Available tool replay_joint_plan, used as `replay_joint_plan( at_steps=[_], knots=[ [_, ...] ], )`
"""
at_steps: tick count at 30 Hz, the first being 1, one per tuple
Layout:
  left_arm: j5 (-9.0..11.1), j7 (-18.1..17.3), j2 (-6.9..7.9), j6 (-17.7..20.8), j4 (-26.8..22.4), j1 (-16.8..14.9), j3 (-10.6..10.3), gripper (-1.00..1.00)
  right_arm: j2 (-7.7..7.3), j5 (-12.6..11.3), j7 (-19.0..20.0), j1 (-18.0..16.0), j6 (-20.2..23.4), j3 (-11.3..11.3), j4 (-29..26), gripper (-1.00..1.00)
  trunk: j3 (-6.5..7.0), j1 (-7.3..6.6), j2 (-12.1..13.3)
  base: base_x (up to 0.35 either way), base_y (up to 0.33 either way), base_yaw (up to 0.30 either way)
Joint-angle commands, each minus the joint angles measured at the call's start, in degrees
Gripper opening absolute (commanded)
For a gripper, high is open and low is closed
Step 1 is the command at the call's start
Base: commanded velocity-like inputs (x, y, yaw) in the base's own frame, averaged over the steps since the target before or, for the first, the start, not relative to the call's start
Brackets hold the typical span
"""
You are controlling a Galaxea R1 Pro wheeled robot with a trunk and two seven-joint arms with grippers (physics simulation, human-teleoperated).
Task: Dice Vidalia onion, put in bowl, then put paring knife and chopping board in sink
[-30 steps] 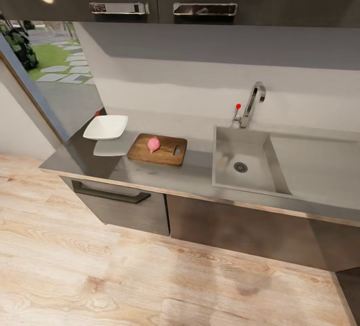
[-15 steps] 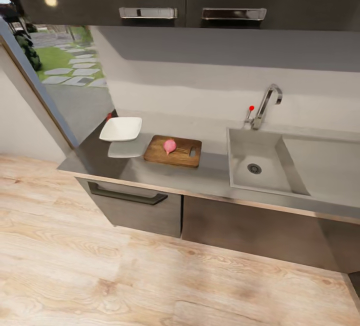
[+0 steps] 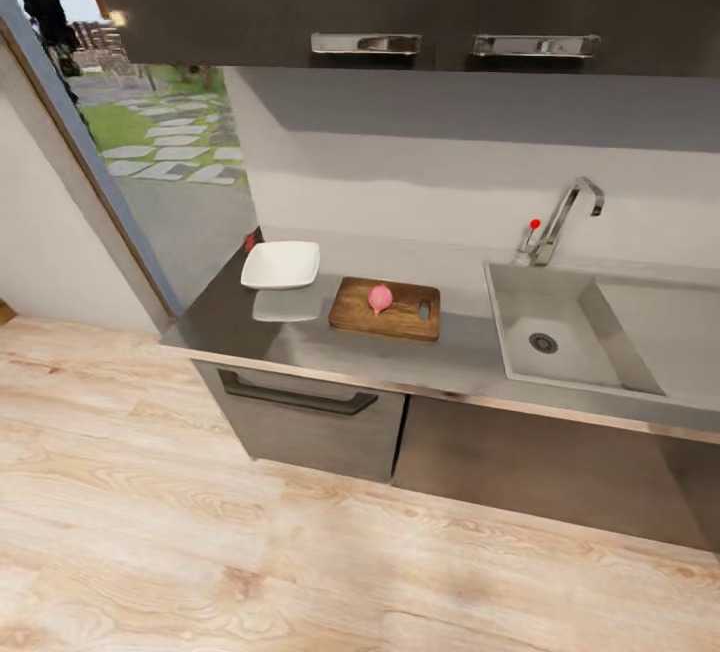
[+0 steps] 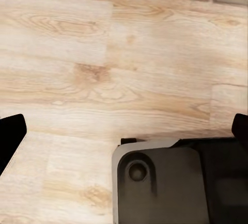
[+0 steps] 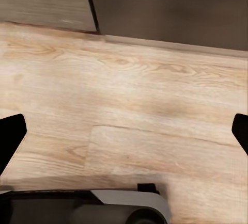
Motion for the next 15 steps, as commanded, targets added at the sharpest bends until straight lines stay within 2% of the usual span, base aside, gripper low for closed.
replay_joint_plan(
  at_steps=[1,7,15],
  knots=[
    [0.4,0.3,0.09,-0.2,0.0,0.0,-0.3,1.0,0.1,0.2,0.5,0.0,-0.1,-0.4,-0.1,1.0,0.02,0.04,-0.1,0.0,0.307,0.0],
    [0.4,0.2,0.09,-0.2,0.1,0.0,-0.3,1.0,0.17,0.2,0.5,0.0,-0.1,-0.4,-0.1,1.0,0.56,0.04,-0.1,0.044,0.307,0.0],
    [0.4,0.1,0.09,-0.3,0.0,0.0,-0.3,1.0,0.13,0.2,0.5,0.0,-0.1,-0.4,0.0,1.0,1.28,0.04,-0.1,0.108,0.295,0.0]
  ],
)
